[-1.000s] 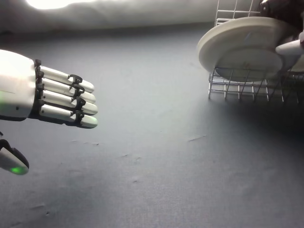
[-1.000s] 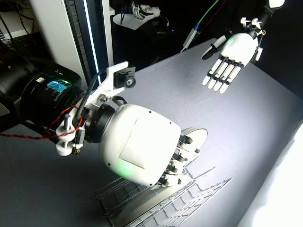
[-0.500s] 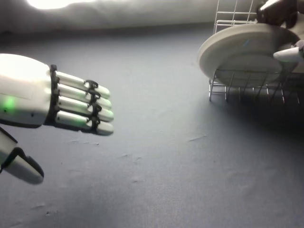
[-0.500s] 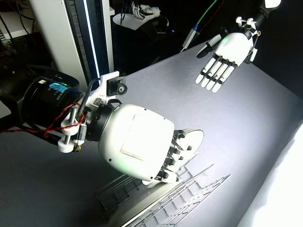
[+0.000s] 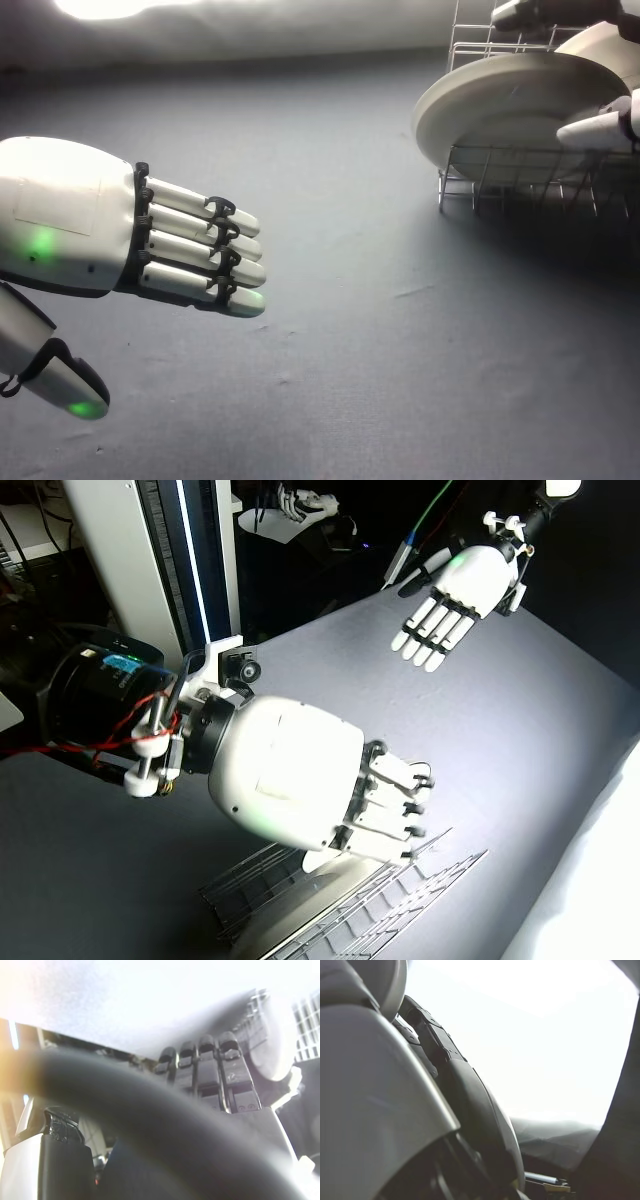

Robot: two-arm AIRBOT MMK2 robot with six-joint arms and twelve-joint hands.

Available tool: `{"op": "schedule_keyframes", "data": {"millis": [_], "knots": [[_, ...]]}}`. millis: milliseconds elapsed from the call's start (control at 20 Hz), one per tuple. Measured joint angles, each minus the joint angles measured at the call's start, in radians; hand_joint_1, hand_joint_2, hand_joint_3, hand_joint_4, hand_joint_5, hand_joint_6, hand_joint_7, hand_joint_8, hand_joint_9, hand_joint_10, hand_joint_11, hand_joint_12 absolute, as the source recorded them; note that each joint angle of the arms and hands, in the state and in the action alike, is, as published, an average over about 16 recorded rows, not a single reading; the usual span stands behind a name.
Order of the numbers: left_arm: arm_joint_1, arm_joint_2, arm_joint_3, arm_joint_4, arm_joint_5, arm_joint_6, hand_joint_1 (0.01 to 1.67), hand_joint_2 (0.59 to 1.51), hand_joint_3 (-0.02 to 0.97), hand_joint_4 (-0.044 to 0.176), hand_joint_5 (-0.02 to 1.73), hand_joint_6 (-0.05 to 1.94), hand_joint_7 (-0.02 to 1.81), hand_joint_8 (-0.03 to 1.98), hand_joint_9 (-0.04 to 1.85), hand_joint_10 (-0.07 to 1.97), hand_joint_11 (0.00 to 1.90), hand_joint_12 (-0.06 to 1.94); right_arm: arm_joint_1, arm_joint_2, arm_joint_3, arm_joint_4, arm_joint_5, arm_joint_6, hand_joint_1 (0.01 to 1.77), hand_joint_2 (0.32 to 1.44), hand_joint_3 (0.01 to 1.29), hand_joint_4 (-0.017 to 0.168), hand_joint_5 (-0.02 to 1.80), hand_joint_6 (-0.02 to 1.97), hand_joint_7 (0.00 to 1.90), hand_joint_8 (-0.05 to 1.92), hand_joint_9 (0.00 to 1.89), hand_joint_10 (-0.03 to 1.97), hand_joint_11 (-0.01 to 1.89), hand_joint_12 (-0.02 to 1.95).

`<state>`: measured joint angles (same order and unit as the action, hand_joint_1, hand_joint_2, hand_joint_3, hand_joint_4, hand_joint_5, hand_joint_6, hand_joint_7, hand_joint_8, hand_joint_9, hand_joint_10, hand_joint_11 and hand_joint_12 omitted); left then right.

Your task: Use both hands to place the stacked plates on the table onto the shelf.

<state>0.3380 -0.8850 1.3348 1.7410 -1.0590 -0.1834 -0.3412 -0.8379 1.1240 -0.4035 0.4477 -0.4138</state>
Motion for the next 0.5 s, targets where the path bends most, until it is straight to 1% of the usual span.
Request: {"op": "schedule_keyframes", "data": {"millis": [250,400,500], "knots": [[-0.003,0.002,-0.027,0.007,0.004,0.005,0.02,1.161,0.021,0.001,0.05,0.0,0.05,0.01,0.05,0.01,0.03,0.03,0.018,0.0,-0.001,-0.207,0.078,-0.006,0.65,1.05,0.02,0.002,0.1,0.14,0.16,0.06,0.07,0.27,0.01,0.64],[-0.004,0.003,-0.037,0.012,0.006,0.01,0.02,1.177,0.021,0.0,0.14,0.03,0.16,0.05,0.15,0.1,0.09,0.19,0.026,0.0,-0.002,-0.335,0.135,-0.007,0.54,1.05,0.02,0.003,0.09,0.08,0.13,0.04,0.07,0.2,0.02,0.51],[-0.004,0.004,-0.041,0.015,0.007,0.012,0.02,1.18,0.021,0.0,0.16,0.04,0.18,0.05,0.16,0.12,0.1,0.21,0.03,0.0,-0.002,-0.385,0.155,-0.007,0.49,1.04,0.02,0.004,0.08,0.04,0.1,0.04,0.06,0.13,0.02,0.39]]}}
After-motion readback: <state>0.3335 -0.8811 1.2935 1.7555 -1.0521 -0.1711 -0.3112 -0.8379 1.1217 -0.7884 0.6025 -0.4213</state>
